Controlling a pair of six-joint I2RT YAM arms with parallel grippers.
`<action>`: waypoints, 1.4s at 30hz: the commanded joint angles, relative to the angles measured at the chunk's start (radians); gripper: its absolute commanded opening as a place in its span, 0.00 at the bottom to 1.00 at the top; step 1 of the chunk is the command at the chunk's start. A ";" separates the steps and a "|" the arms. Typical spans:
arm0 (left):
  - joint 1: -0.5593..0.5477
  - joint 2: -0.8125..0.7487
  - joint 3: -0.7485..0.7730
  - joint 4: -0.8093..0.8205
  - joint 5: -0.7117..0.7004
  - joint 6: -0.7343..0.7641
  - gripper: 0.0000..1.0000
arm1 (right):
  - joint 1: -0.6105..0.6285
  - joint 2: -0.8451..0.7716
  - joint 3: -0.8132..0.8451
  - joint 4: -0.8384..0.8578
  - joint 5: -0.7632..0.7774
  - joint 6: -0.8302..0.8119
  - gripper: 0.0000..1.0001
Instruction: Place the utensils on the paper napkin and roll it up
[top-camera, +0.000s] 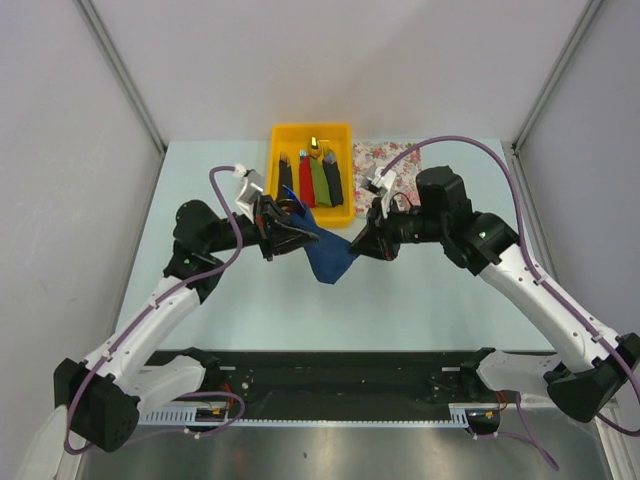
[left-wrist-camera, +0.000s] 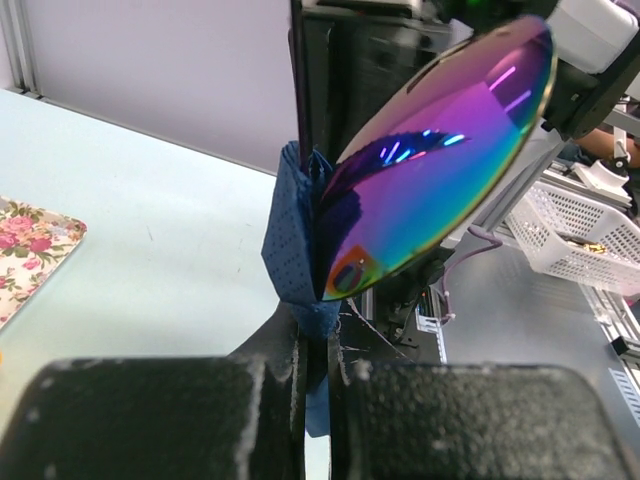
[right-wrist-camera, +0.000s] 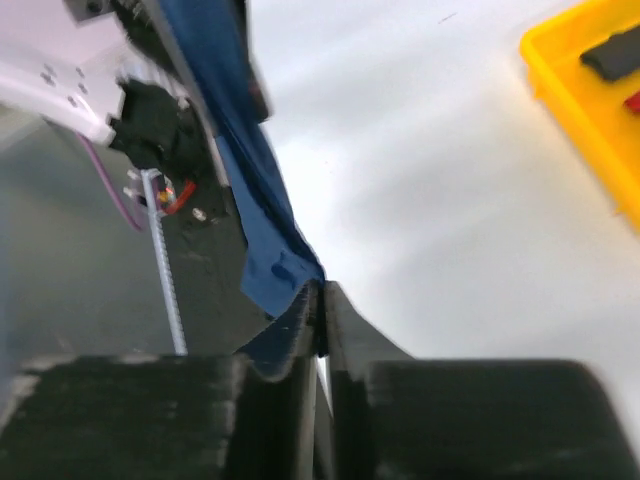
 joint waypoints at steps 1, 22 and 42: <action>0.004 -0.036 0.056 0.071 0.034 -0.049 0.00 | -0.060 0.011 0.015 0.072 -0.109 0.051 0.00; -0.073 0.001 0.105 0.221 0.068 -0.186 0.00 | 0.061 0.033 -0.075 0.260 -0.060 -0.209 0.00; 0.067 0.070 0.131 0.152 -0.232 -0.225 0.00 | -0.151 -0.073 -0.101 0.292 -0.178 0.231 0.86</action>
